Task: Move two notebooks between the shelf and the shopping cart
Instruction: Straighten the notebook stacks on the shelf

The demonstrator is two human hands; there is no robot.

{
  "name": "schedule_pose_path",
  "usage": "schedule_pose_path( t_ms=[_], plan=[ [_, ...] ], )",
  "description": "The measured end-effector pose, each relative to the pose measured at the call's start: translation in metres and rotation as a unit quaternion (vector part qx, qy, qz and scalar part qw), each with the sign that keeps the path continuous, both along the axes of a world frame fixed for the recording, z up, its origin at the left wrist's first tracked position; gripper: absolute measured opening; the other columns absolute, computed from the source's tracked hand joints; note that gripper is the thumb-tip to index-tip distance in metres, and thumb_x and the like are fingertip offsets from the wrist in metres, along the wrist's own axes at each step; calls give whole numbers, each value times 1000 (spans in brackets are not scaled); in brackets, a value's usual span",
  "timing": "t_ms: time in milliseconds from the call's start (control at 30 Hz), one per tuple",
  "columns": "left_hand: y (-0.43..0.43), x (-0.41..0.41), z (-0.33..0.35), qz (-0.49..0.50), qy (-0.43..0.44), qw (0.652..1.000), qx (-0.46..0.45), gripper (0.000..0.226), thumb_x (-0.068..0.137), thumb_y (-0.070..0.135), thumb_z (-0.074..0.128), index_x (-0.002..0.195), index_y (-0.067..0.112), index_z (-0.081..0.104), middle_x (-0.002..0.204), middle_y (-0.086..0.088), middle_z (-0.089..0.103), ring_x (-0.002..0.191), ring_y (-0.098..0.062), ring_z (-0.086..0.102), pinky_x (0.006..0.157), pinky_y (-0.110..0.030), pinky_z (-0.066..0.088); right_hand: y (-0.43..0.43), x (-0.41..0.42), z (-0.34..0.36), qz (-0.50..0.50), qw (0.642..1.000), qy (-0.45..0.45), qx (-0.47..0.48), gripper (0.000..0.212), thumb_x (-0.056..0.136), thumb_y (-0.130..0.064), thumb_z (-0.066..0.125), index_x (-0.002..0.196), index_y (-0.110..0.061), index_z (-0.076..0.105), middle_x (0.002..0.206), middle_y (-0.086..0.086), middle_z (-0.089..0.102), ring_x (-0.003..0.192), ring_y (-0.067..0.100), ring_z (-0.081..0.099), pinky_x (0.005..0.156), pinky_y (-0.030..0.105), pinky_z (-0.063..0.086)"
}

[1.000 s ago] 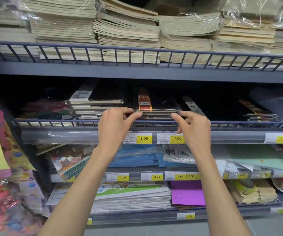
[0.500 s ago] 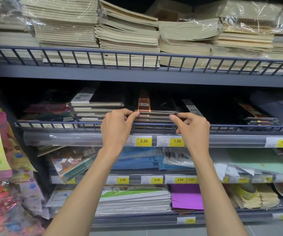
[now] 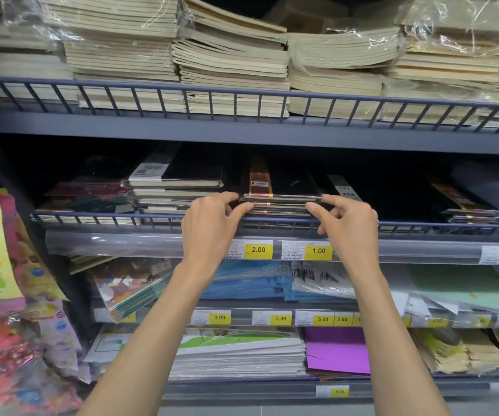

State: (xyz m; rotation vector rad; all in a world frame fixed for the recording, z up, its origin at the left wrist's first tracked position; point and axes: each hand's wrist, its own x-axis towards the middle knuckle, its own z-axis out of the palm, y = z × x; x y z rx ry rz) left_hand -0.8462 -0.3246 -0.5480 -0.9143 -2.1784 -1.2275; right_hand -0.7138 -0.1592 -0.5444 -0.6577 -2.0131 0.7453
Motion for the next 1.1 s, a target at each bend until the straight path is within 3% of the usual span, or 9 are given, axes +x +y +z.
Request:
schedule_pose_path(
  t_ms=[100, 267, 533, 733, 900, 1000, 1100],
  plan=[
    [1, 0, -1, -1, 17, 1000, 16, 33, 90, 38, 71, 111, 13, 77, 76, 0, 75, 71, -18, 68, 66, -35, 55, -3, -1, -2, 3, 1000, 4, 8, 33, 93, -37, 68, 118, -15, 74, 56, -4, 67, 62, 6, 65, 68, 5, 41],
    [2, -1, -4, 5, 28, 999, 34, 28, 90, 35, 73, 102, 11, 80, 82, -1, 78, 73, -19, 71, 67, -38, 58, -5, -1, 0, -10, 1000, 6, 29, 23, 94, -31, 69, 98, -11, 80, 52, 0, 65, 57, 15, 65, 73, 31, 56],
    [0, -2, -2, -5, 1, 1000, 24, 30, 90, 38, 71, 105, 12, 79, 79, -1, 77, 73, -17, 71, 72, -38, 58, -9, 0, 1, -26, 999, -17, 28, 34, 93, -40, 68, 117, -17, 74, 55, -5, 66, 62, 7, 65, 74, 27, 53],
    [-1, -1, -2, -19, 1, 1000, 15, 30, 90, 34, 72, 107, 10, 78, 82, -3, 78, 75, -17, 73, 77, -36, 58, -11, 1, -1, -35, 999, -21, 31, 37, 92, -40, 69, 118, -15, 74, 55, -5, 65, 61, 8, 65, 75, 35, 58],
    [-17, -1, -3, -39, -5, 999, 34, 32, 93, 37, 67, 113, 14, 76, 91, 1, 78, 82, -10, 71, 81, -21, 54, -28, 7, 0, -85, 996, 5, 31, 36, 94, -44, 65, 117, -17, 74, 57, -10, 62, 63, 9, 64, 70, 27, 52],
    [-48, -8, 1, -4, 20, 997, 76, 22, 95, 30, 67, 104, 15, 79, 89, 6, 77, 70, 2, 62, 69, -2, 41, -63, -5, 5, -55, 996, 46, 44, 24, 96, -37, 65, 106, -19, 77, 56, -15, 59, 55, 5, 60, 59, 17, 47],
    [-82, -25, 5, 33, 13, 992, 121, 18, 95, 28, 67, 98, 16, 79, 84, 11, 73, 70, 1, 61, 71, -8, 43, -93, -35, 8, 16, 998, 45, 34, 23, 95, -37, 65, 106, -21, 77, 60, -14, 64, 61, 5, 64, 67, 28, 54]
  ],
)
